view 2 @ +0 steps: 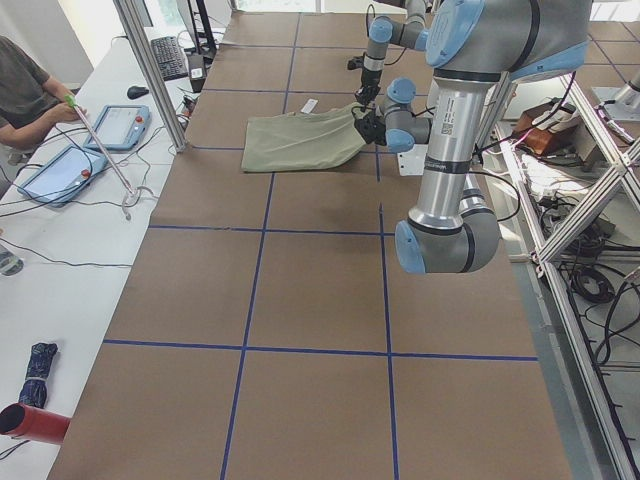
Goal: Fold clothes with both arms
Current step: 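Grasp the near edge with both grippers and fold it toward the far edge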
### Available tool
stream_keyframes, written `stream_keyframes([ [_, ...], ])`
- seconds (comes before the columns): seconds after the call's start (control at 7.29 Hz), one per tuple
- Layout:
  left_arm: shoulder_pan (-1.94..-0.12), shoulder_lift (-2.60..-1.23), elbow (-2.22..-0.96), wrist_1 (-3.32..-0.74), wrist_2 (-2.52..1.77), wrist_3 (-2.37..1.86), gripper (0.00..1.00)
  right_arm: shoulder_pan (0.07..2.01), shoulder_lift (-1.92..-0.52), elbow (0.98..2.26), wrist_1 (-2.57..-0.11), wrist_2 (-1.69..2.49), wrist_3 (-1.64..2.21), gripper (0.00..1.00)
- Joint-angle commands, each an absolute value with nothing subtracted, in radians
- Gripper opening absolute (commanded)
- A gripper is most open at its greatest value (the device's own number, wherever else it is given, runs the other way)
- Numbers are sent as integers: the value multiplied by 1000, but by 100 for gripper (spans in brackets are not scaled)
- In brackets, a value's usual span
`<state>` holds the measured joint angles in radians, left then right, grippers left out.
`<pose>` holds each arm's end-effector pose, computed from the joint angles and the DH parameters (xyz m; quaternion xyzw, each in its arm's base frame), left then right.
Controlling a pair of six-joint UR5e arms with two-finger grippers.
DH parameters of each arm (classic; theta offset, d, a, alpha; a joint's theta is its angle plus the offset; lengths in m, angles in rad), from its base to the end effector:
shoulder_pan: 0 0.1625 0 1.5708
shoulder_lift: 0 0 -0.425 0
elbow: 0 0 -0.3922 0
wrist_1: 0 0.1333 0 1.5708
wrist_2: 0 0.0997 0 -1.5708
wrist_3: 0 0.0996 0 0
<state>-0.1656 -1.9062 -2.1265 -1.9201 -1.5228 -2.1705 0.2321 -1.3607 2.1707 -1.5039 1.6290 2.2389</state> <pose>0.4831 -0.2207 0.1967 -0.1061 0.5716 -0.3167 0.7495 -0.4565 -0.2389 0.2810 -0.1175 -0.4086 0.3826 0.8203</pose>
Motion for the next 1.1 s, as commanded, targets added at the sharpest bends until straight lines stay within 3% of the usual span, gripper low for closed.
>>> stream_keyframes([
  [0.0,-251,-1957,-2195,-1827,-1542,-2145,0,276,-1355,2247,-1546,1635,2237,0],
  [0.41,-535,-2120,-1912,-1847,-1704,-1923,0,547,-1073,1934,-1542,1705,2151,0],
  [0.96,-644,-2210,-1601,-2063,-1703,-1824,0,653,-932,1630,-1430,1772,1994,0],
])
